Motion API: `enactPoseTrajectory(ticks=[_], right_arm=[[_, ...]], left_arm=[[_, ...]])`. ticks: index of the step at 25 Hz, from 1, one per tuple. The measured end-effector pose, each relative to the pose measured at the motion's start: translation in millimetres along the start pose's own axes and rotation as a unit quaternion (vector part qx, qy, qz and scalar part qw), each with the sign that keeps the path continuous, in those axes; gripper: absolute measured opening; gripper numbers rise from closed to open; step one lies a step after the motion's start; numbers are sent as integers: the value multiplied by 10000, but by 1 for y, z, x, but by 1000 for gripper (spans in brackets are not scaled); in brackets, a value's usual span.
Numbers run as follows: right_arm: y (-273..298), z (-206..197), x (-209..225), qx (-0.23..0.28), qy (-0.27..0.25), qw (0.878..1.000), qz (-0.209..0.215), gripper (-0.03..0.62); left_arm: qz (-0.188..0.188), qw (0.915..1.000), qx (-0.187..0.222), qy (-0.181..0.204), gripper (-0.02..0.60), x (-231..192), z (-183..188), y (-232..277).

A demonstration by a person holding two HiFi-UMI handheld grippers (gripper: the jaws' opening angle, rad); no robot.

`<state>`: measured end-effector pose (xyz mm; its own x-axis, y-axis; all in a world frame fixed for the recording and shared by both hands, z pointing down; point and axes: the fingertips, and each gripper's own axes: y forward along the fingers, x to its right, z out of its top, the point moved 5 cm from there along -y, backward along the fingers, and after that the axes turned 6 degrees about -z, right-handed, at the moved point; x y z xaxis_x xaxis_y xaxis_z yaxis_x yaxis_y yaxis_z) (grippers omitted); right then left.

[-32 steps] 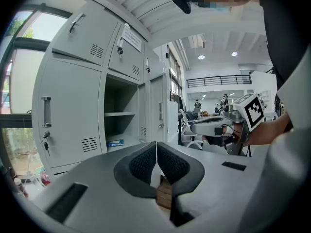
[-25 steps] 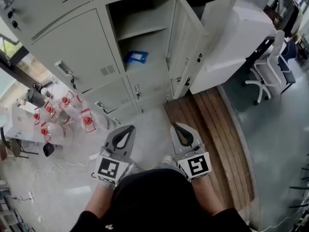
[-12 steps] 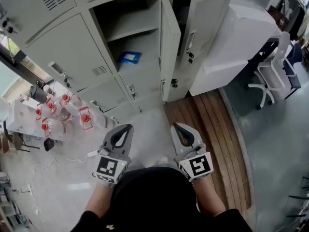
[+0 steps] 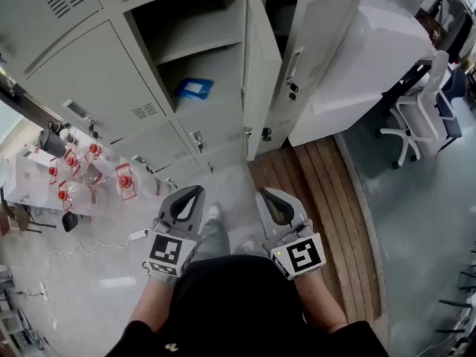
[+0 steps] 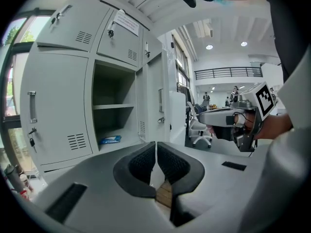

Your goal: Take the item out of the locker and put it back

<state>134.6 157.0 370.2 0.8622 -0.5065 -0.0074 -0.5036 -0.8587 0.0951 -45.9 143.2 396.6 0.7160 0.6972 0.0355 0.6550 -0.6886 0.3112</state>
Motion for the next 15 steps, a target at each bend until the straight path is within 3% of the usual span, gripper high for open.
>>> enactPoseTrajectory(ticks=[7,15], right_arm=[[58,9,-14,-275,180,9994,122,2],[123,2,-15,-529,141,9984,-119,2]], left_arm=[[-123,9999,-19,-77,15,-65,0,39],[-370,9992,-120,38,15,-134,2,90]])
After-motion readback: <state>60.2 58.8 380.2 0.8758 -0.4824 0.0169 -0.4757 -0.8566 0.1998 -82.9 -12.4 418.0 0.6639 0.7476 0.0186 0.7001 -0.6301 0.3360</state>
